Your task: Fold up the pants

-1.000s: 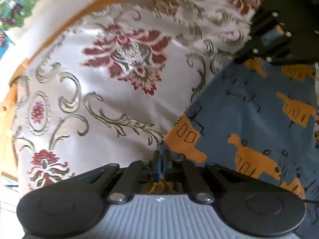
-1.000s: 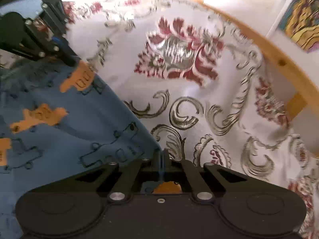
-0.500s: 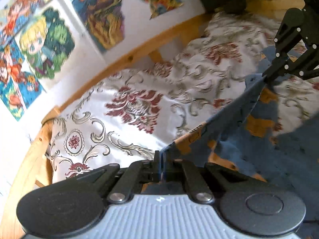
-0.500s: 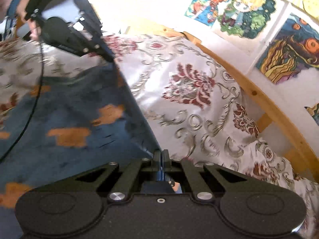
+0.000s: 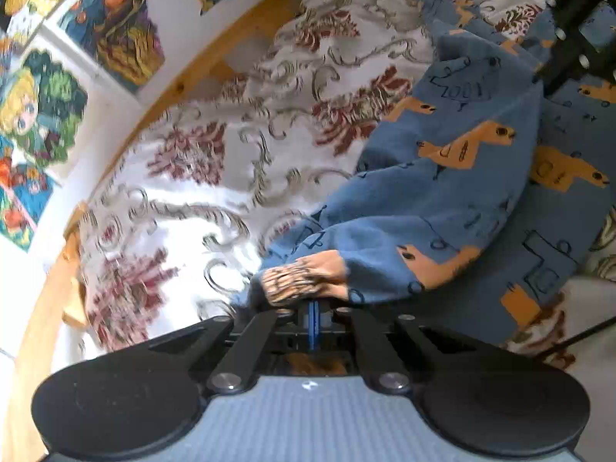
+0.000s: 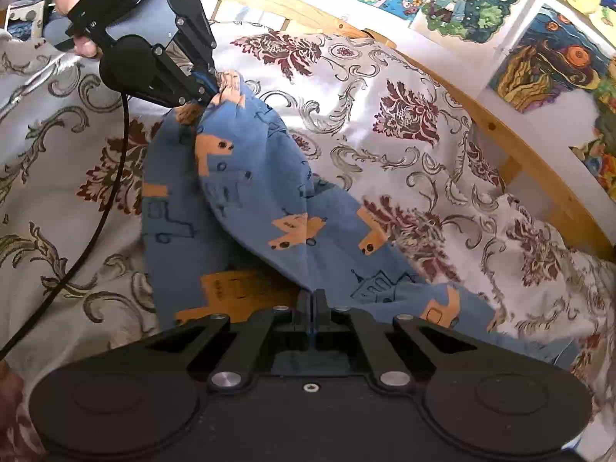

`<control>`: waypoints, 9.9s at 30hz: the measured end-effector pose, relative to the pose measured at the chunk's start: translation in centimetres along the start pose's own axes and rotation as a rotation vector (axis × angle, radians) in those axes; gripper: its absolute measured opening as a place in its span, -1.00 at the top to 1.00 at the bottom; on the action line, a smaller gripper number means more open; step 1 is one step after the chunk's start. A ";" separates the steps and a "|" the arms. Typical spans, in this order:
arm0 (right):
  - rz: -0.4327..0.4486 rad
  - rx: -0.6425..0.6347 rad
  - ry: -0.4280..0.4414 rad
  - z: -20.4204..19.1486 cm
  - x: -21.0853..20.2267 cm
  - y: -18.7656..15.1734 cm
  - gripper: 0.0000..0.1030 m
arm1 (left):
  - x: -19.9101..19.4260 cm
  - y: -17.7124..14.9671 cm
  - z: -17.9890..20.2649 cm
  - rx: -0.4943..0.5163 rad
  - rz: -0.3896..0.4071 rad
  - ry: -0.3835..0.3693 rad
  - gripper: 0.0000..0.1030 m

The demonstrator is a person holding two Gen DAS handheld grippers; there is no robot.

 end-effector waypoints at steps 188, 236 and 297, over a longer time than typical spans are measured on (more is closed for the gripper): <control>-0.092 1.512 -0.385 14.4 -12.9 -19.4 1.00 | -3.7 13.5 17.2 -0.194 0.170 -0.597 0.97; -0.355 1.343 -0.582 11.6 -15.2 -19.6 1.00 | -3.3 13.6 20.9 -0.119 0.098 -0.631 0.97; -0.308 1.541 -0.660 14.0 -16.5 -23.3 0.63 | -3.6 12.4 20.6 -0.145 0.089 -0.687 0.38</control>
Point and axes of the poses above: each gripper's, at about its wrist camera, not at the fingertips, and x roughly the way its jaws point, z to its right, y to its top, the point moved 1 cm from there along x, roughly the way its jaws point, and after that the axes turned 6 degrees about -x, right-handed, at the moved point
